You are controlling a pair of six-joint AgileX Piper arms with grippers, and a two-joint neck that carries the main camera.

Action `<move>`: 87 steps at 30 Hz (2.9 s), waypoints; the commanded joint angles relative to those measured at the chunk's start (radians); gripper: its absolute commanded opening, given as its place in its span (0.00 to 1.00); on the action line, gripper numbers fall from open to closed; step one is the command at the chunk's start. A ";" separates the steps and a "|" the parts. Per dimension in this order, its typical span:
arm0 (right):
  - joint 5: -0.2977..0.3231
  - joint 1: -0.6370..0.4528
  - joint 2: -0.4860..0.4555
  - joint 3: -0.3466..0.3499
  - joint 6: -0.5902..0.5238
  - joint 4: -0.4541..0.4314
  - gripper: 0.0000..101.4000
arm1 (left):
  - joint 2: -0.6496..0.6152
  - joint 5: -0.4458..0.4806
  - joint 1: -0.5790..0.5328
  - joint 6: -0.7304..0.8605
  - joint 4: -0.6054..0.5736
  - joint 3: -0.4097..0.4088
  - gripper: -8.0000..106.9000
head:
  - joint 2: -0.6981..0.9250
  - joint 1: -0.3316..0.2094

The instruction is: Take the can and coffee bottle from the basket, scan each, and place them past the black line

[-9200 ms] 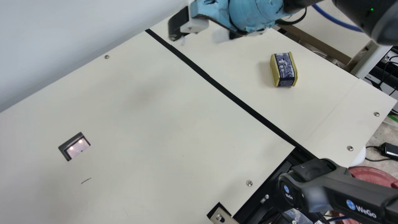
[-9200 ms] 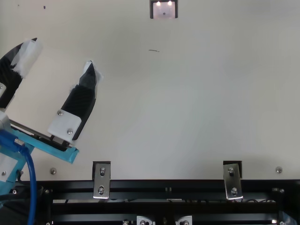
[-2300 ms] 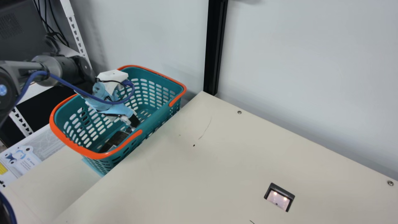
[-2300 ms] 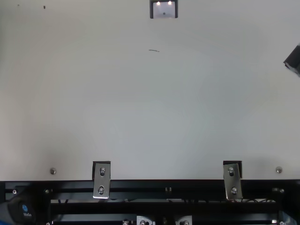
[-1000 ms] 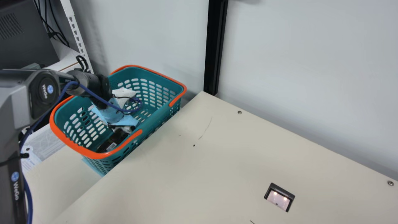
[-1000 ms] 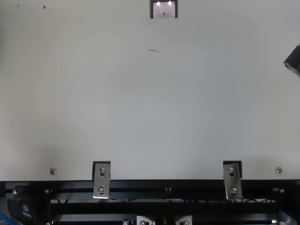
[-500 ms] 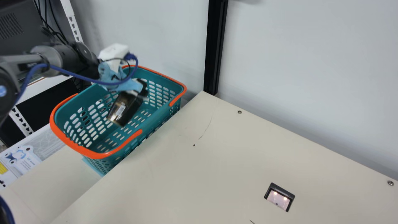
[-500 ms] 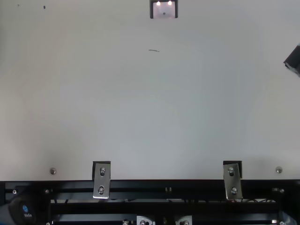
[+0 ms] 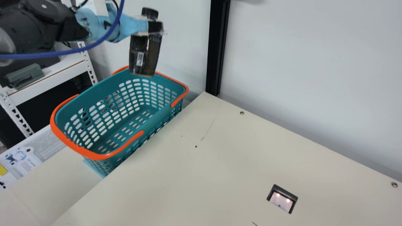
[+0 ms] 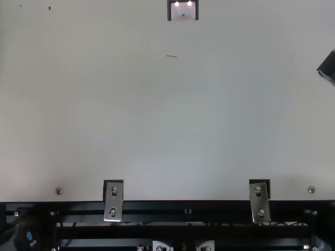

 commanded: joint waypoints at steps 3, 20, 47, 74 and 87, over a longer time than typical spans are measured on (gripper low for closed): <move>0.000 0.000 0.000 0.000 0.000 0.000 1.00 | -0.082 0.001 -0.063 -0.051 -0.117 0.027 0.16 | 0.011 -0.031; 0.000 0.000 0.000 0.000 0.000 0.000 1.00 | -0.278 -0.096 -0.382 -0.228 -0.268 0.179 0.16 | -0.012 -0.024; 0.000 0.000 0.000 0.000 0.000 0.000 1.00 | -0.261 -0.255 -0.867 -0.328 -0.571 0.200 0.16 | -0.570 0.019; 0.000 0.000 0.000 0.000 0.000 0.000 1.00 | -0.202 -0.424 -1.129 -0.412 -0.712 0.107 0.16 | -0.792 0.021; 0.000 0.000 0.000 0.000 0.000 0.000 1.00 | -0.126 -0.569 -1.309 -0.686 -0.502 0.020 0.16 | -0.792 0.021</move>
